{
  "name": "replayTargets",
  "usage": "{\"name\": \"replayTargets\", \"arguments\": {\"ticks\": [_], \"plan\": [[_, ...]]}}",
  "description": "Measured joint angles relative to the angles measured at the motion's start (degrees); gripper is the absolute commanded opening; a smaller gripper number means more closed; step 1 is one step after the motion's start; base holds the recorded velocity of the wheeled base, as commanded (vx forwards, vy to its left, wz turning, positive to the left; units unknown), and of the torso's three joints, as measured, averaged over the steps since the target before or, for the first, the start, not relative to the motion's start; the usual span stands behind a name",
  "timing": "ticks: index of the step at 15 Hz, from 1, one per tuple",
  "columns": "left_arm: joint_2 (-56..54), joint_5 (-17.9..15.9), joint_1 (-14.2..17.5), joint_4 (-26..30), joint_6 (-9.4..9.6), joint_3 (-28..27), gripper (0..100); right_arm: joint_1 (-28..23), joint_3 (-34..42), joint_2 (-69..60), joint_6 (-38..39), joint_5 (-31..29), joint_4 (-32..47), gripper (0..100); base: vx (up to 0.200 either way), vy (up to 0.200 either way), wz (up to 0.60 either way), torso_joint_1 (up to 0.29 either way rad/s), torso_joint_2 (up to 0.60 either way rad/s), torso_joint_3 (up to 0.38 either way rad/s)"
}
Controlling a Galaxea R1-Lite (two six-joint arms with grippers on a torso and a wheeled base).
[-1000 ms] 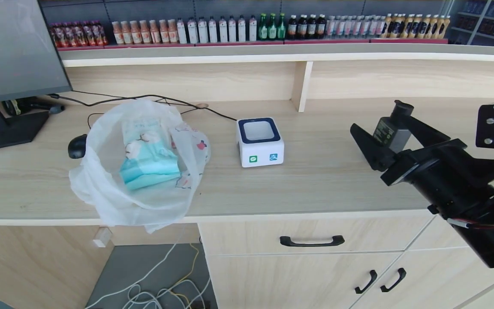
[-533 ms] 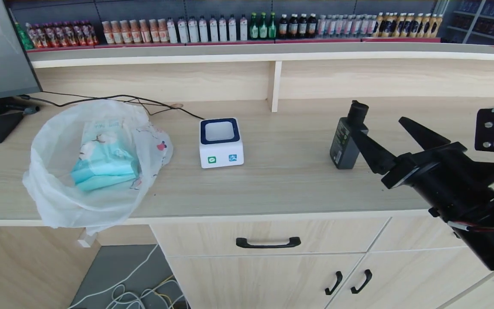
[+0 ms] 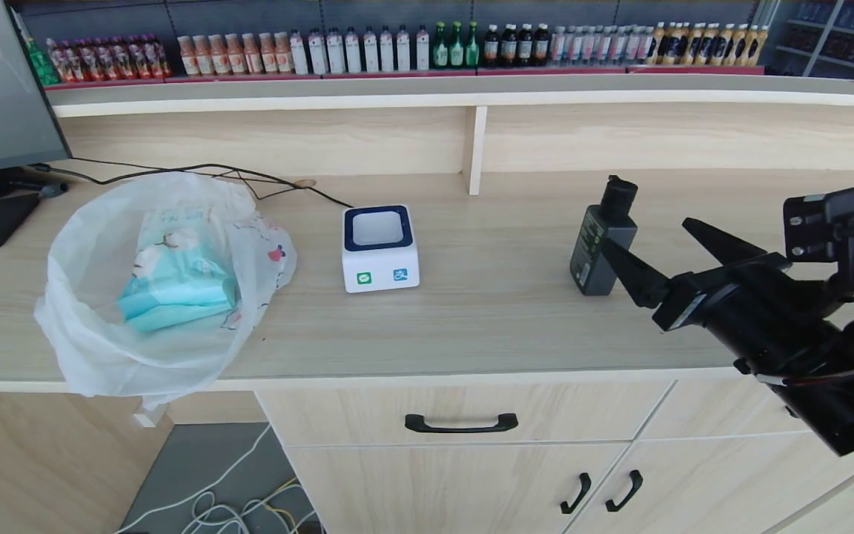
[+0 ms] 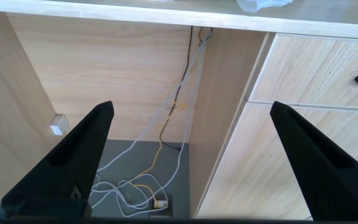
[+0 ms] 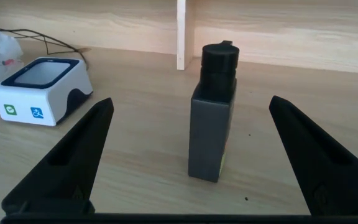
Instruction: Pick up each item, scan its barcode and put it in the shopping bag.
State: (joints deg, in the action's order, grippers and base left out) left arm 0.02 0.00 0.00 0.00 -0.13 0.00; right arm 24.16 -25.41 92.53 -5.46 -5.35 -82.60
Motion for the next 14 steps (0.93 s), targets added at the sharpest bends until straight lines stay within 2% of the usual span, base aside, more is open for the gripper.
{"name": "replayTargets", "arguments": {"ticks": [5, 10, 14], "plan": [[0.0, 0.0, 0.0, 0.0, -0.02, 0.0, 100, -0.68, -6.79, 1.51, 0.43, -2.56, 9.89, 100, 0.0, 0.0, 0.0, 0.0, 0.0, 0.0], [0.0, 0.0, -0.02, 0.0, -0.02, 0.0, 100, -3.05, -13.57, 5.05, 2.78, -3.02, 13.76, 100, 0.0, 0.0, 0.0, 0.0, 0.0, 0.0], [0.0, 0.0, -0.02, 0.0, -0.02, 0.0, 100, -3.19, -15.06, 6.4, 2.73, -3.13, 14.2, 100, 0.0, 0.0, 0.0, 0.0, 0.0, 0.0]]}}
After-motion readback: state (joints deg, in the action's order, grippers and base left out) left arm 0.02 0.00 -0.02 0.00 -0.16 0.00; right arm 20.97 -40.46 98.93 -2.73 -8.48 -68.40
